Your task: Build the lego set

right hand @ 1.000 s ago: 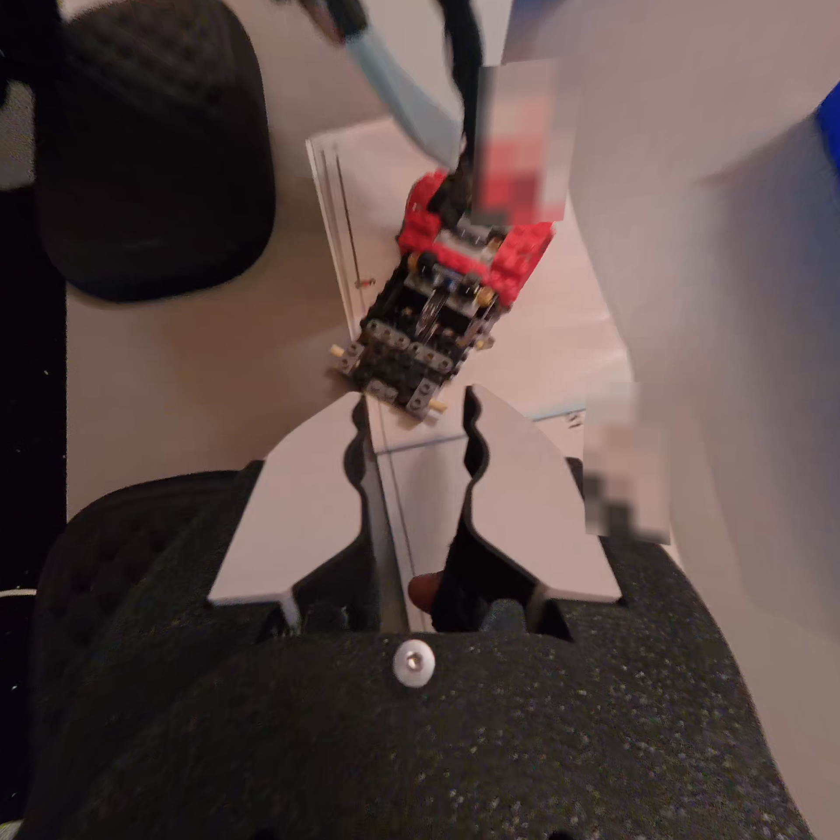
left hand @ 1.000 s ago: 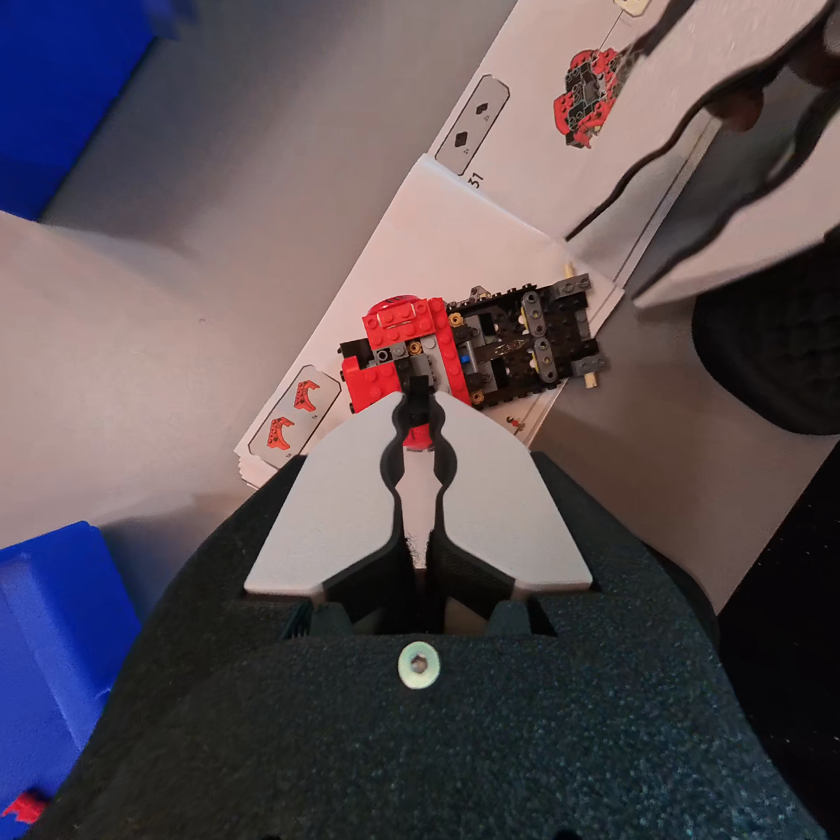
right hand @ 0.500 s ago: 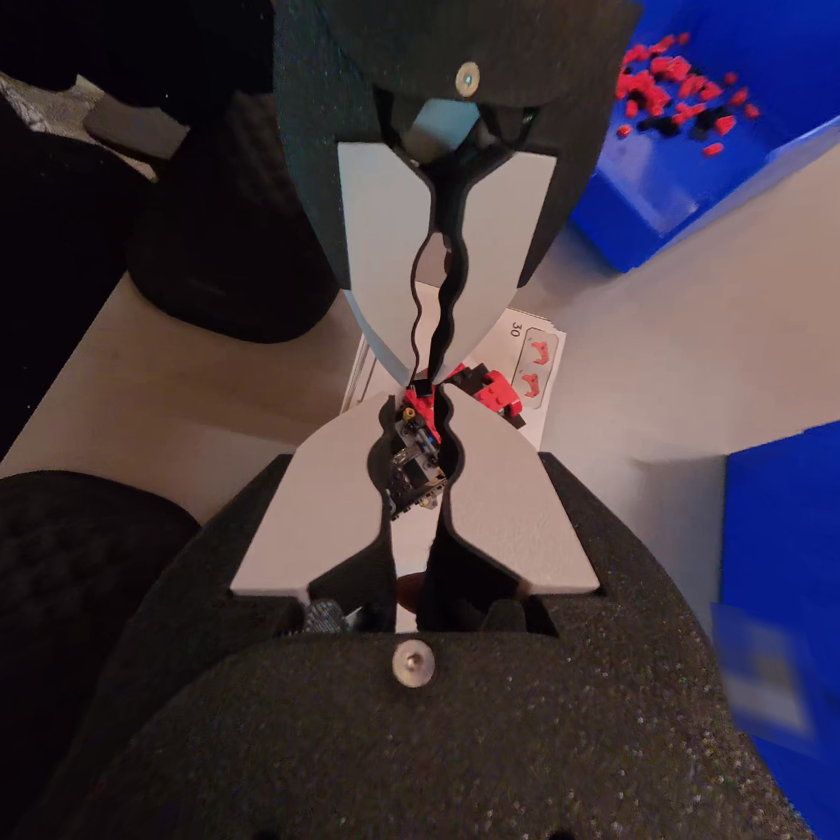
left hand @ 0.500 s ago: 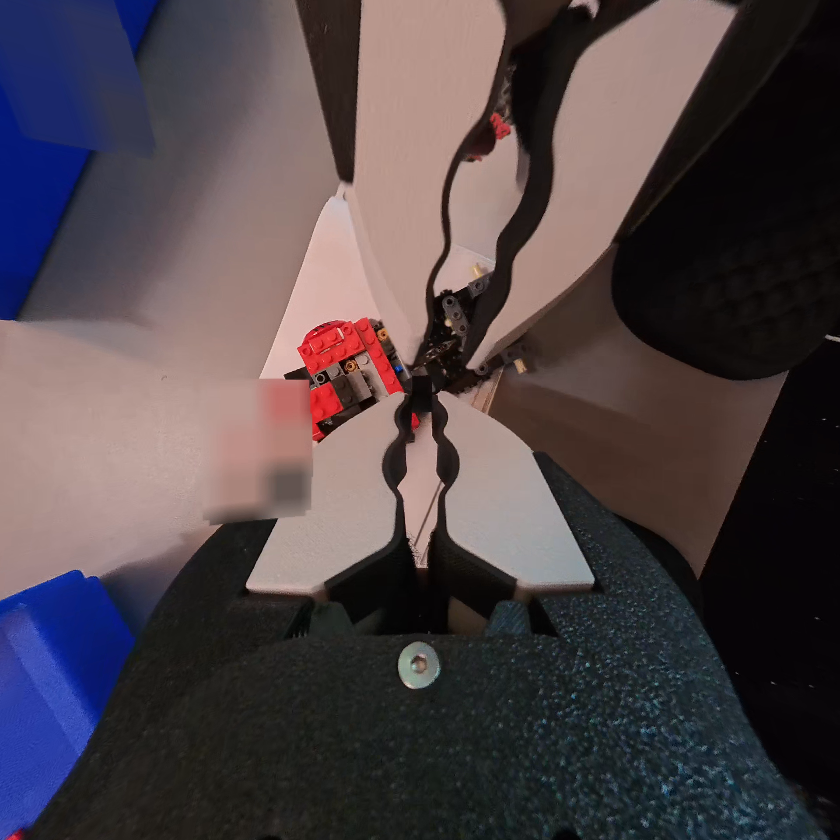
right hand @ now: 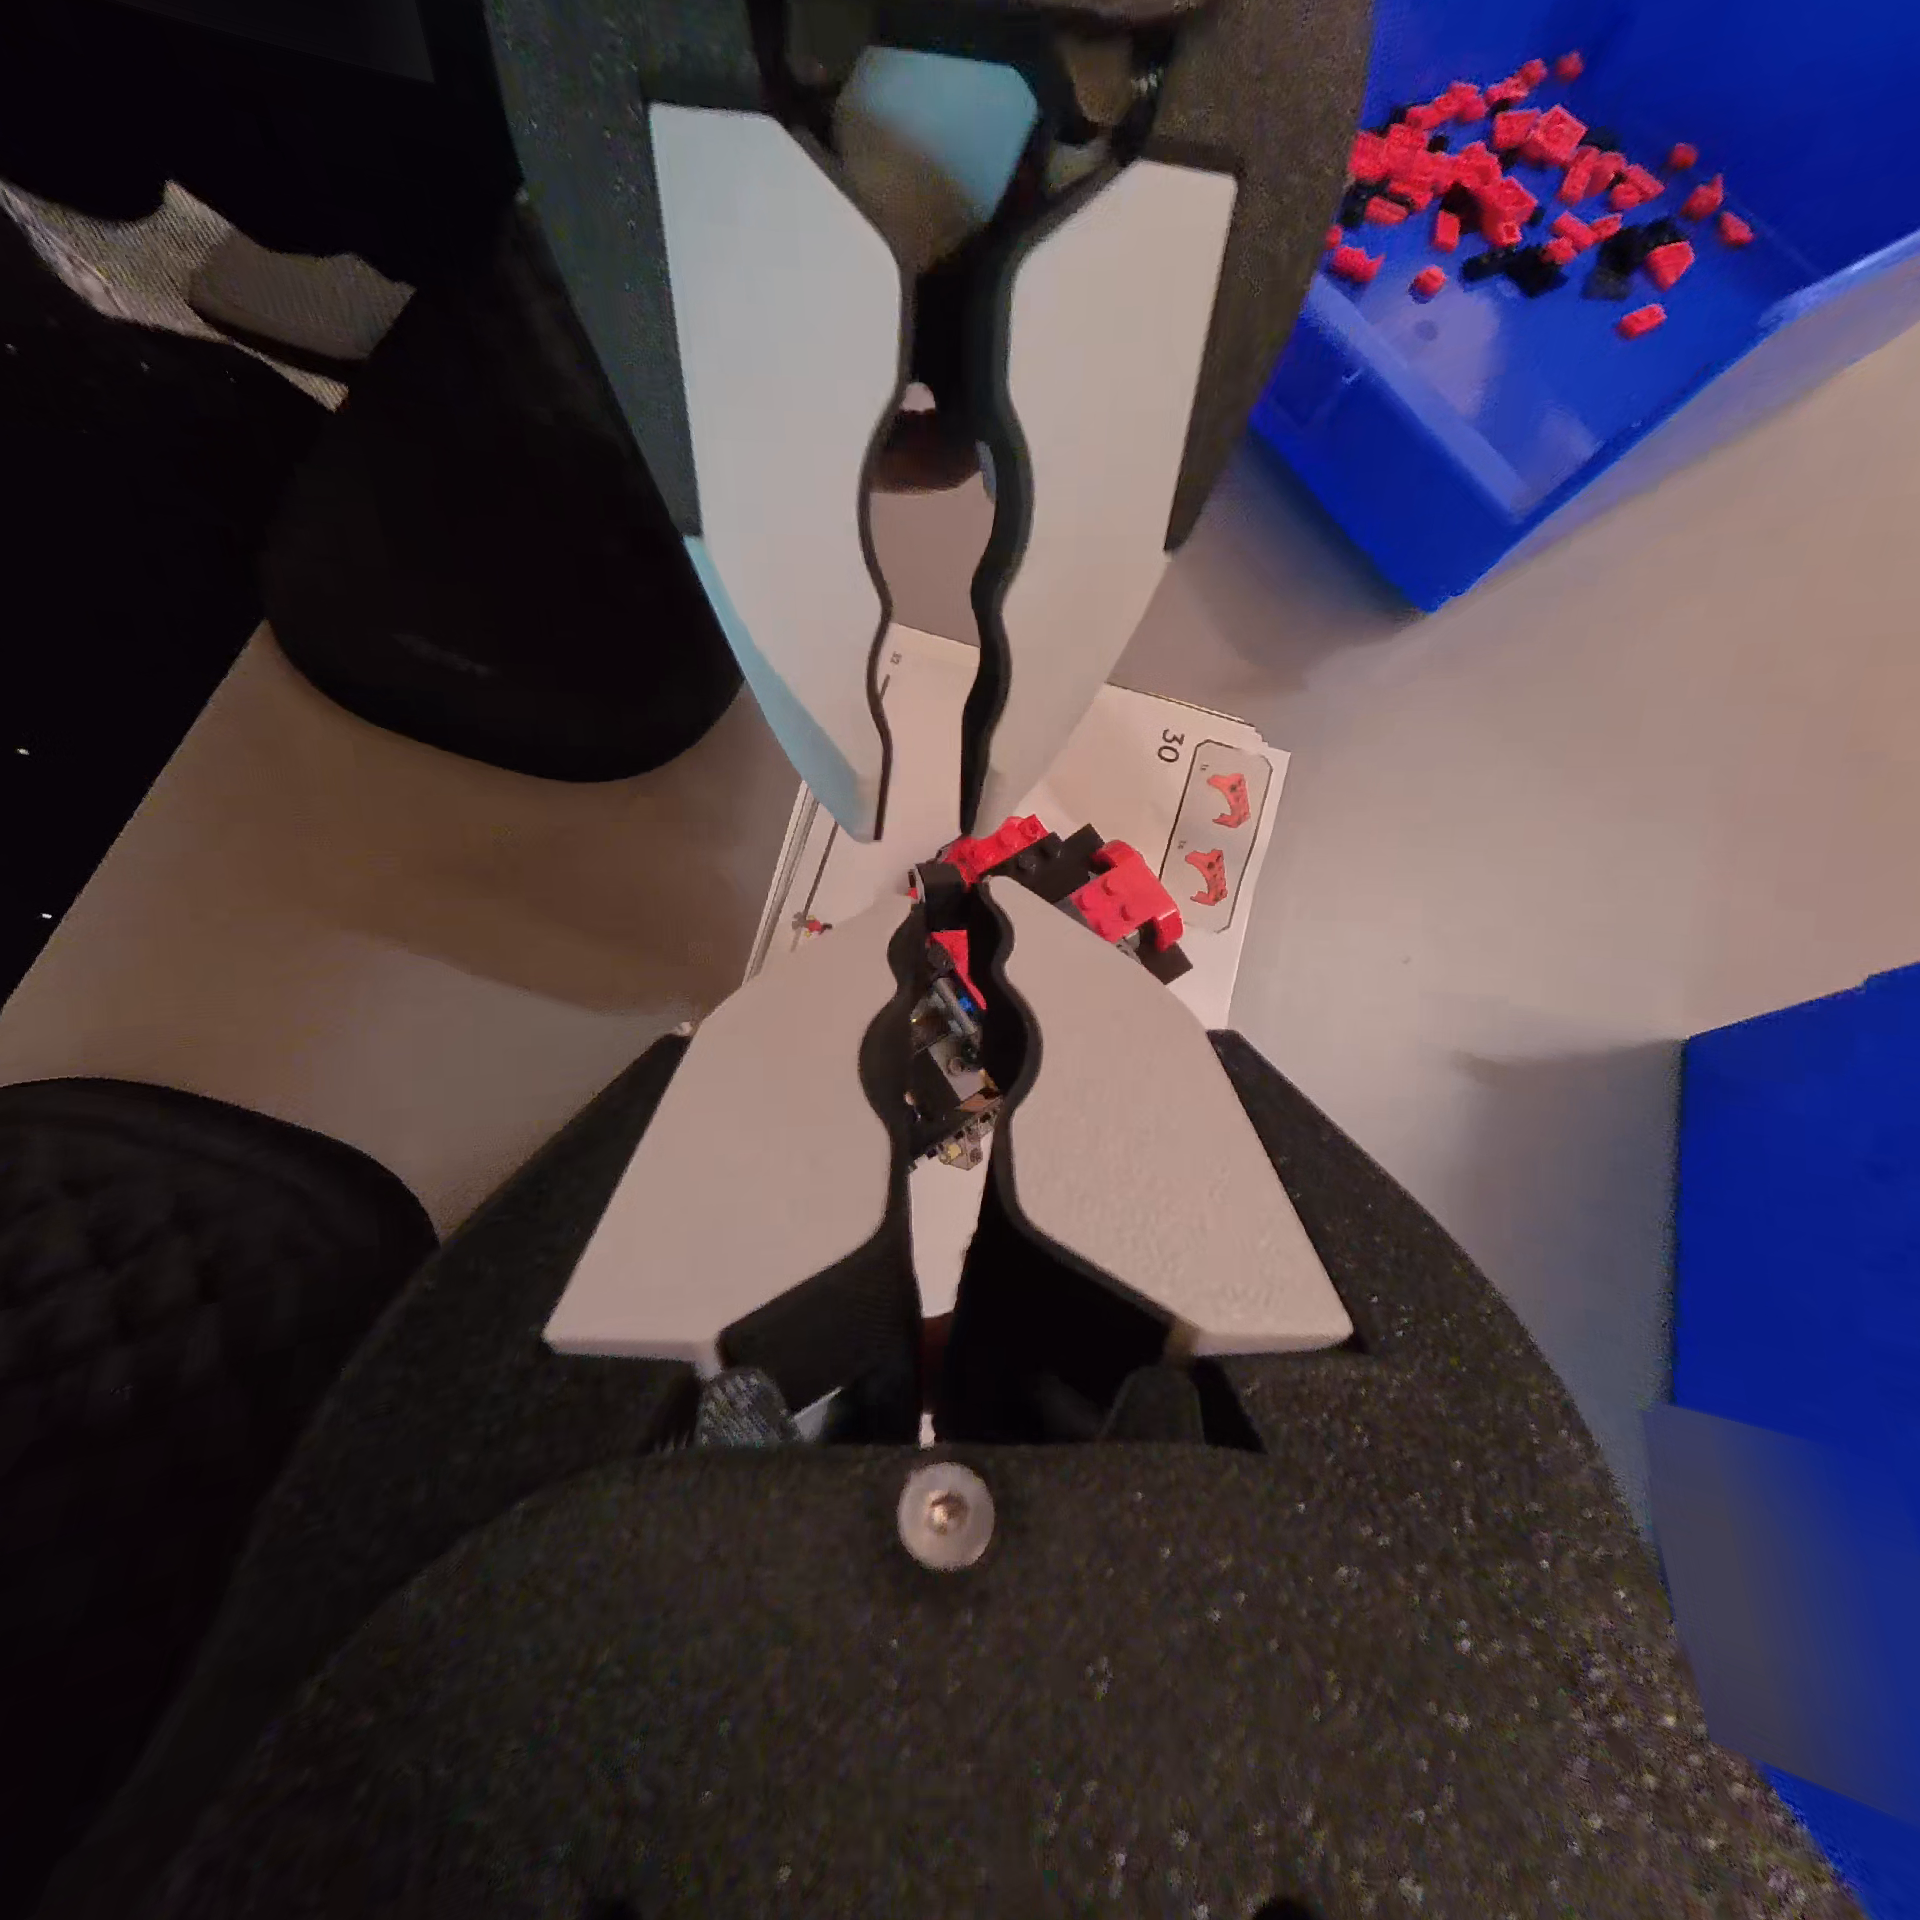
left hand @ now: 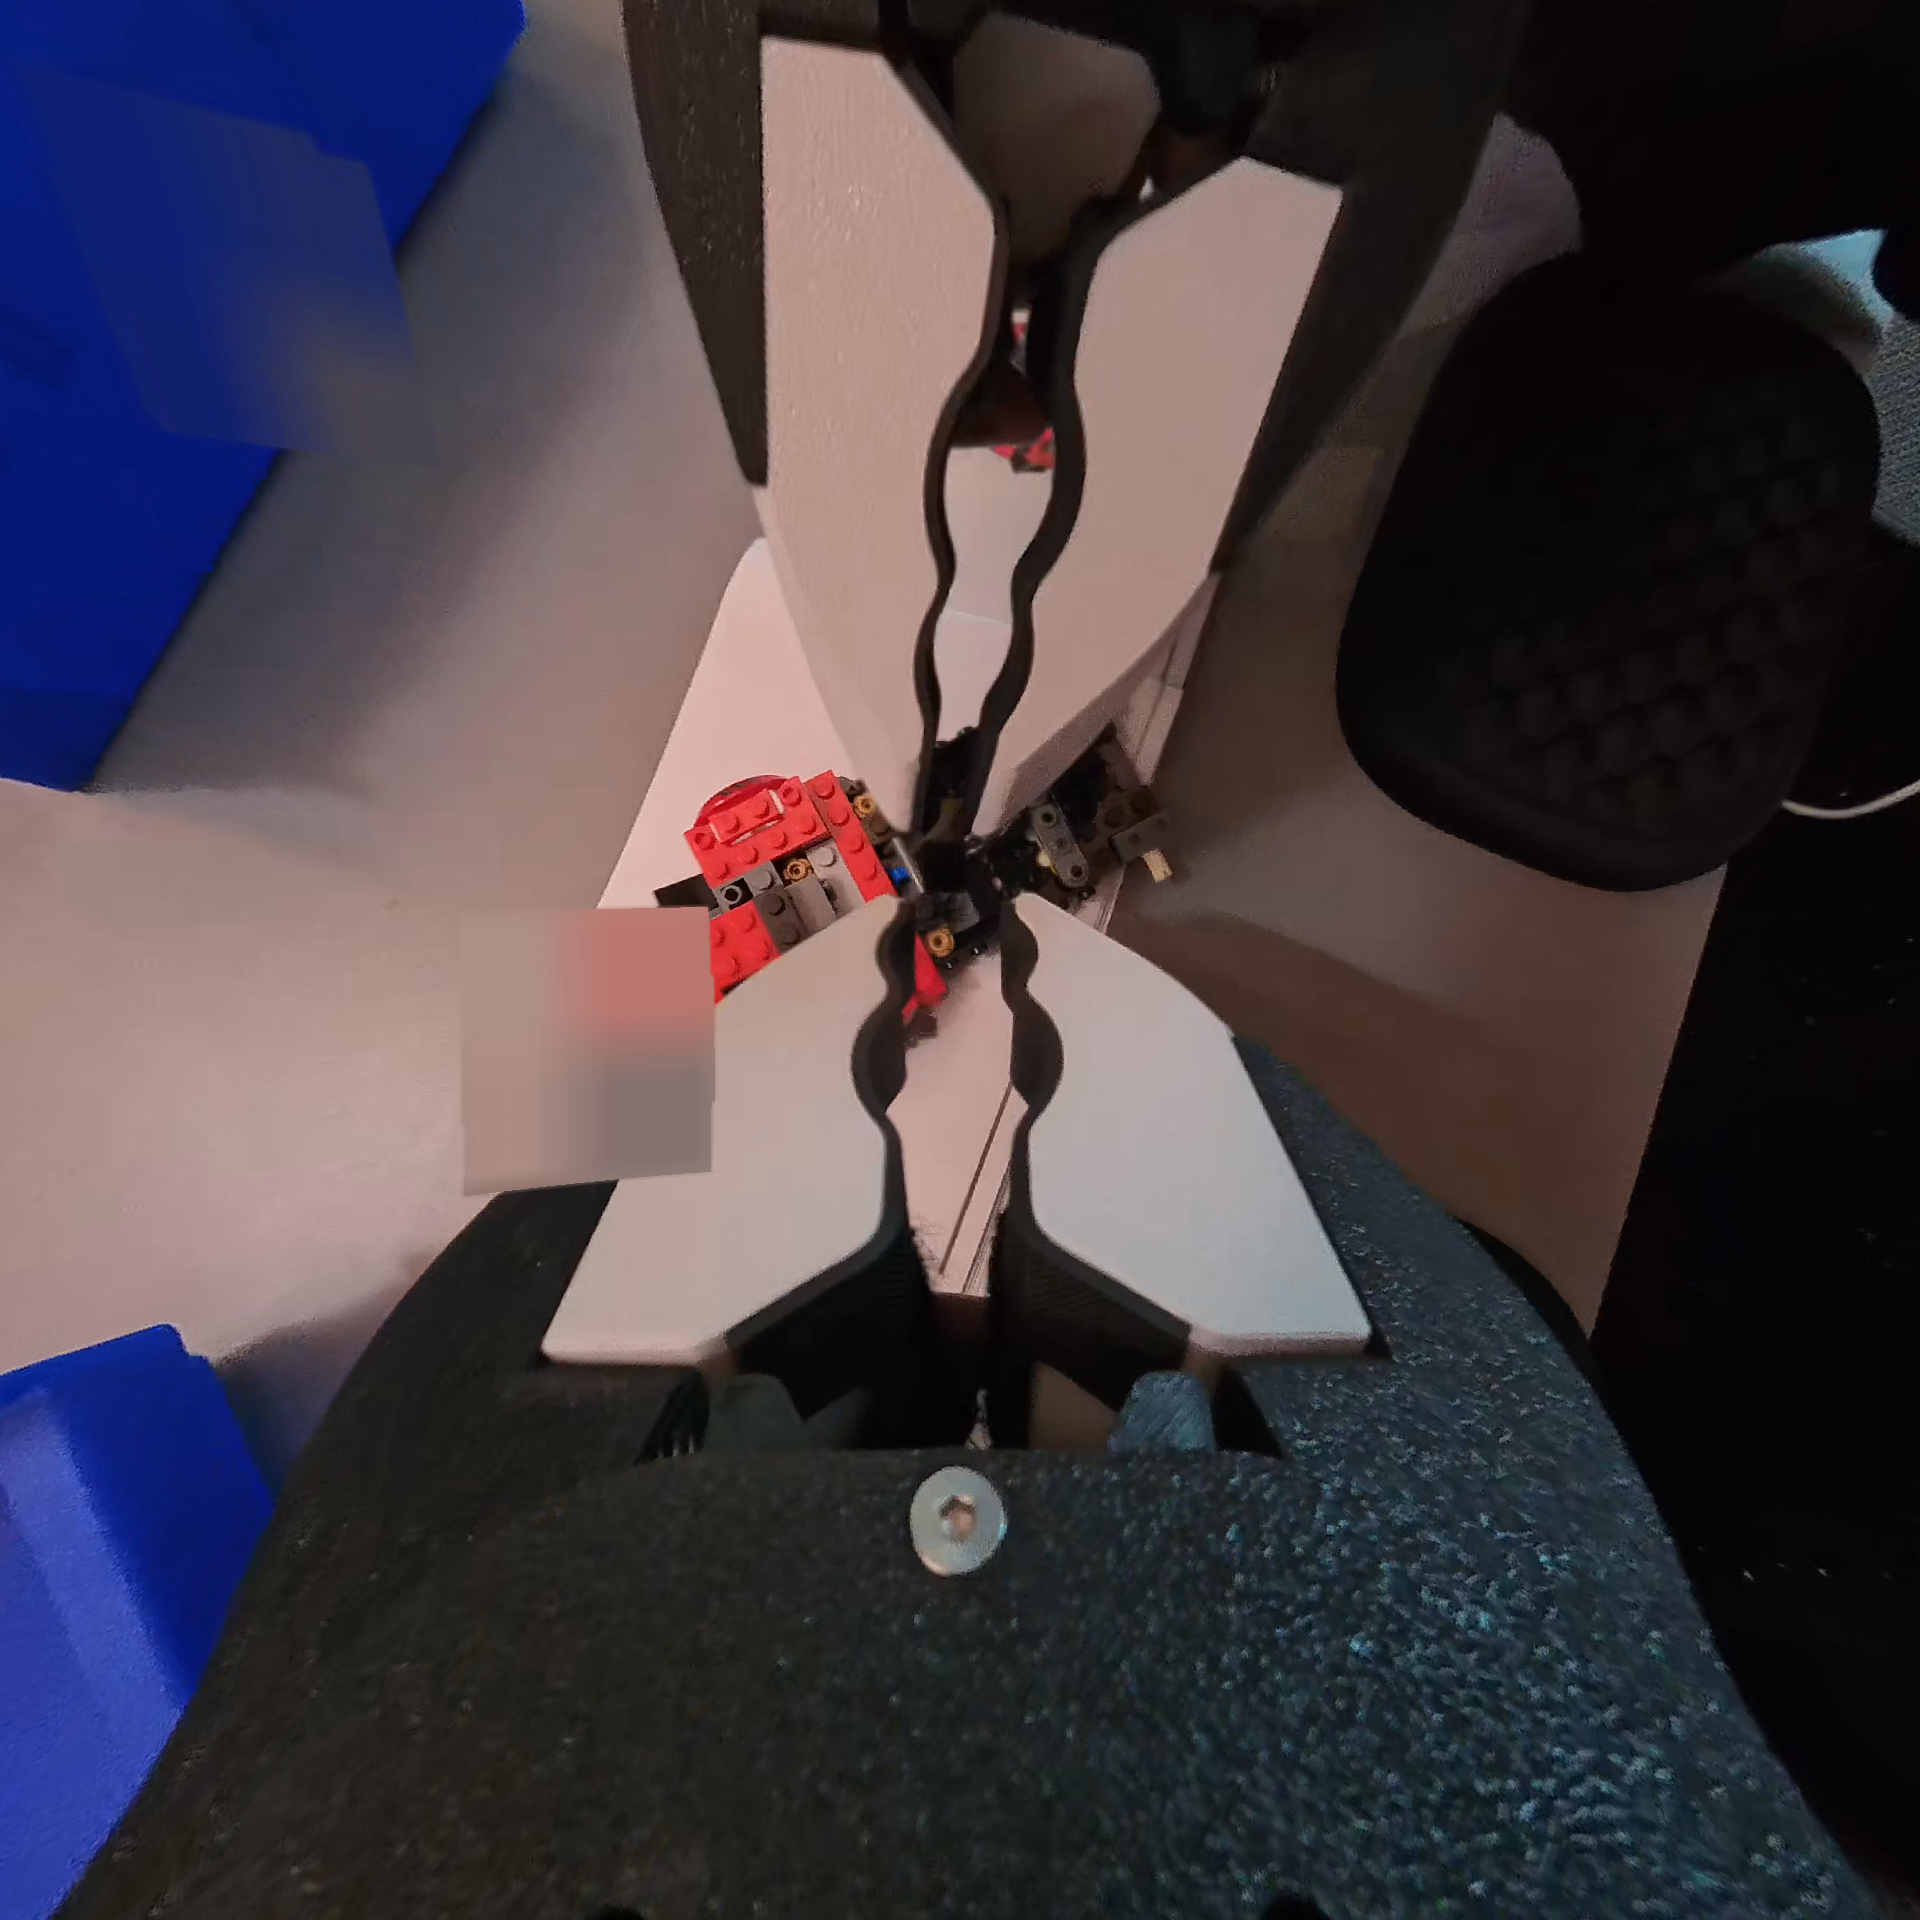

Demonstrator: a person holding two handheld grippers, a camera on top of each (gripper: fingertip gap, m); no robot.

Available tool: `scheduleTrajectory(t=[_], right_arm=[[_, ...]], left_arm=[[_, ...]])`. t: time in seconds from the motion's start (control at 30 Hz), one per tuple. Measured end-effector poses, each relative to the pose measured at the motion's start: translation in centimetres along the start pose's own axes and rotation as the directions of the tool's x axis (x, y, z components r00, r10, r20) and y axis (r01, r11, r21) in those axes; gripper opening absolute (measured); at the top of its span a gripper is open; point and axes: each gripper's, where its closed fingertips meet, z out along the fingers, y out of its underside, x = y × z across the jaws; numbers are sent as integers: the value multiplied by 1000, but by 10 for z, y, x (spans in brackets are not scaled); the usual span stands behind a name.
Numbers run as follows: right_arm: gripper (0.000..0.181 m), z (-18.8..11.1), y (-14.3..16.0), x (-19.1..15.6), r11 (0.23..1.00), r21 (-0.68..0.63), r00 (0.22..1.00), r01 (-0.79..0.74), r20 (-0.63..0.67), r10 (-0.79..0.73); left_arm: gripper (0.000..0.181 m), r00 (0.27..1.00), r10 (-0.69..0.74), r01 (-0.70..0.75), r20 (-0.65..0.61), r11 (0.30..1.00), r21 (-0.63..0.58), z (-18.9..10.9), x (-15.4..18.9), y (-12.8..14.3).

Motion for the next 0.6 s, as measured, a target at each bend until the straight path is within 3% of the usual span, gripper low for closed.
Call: scheduleTrajectory(t=[0.17, 0.4, 0.6], right_arm=[[7, -8, -5, 2, 994, 95, 998, -52, 39, 48], [7, -12, -12, -1, 989, 141, 997, -51, 70, 41], [7, -11, -14, -1, 987, 152, 997, -42, 67, 32]], left_arm=[[19, 1000, 12, -14, 25, 996, 82, -1, -1, -5], [10, 999, 42, -48, 34, 978, 204, -3, 0, -16], [8, 998, 48, -57, 42, 972, 228, -5, 0, -16]])
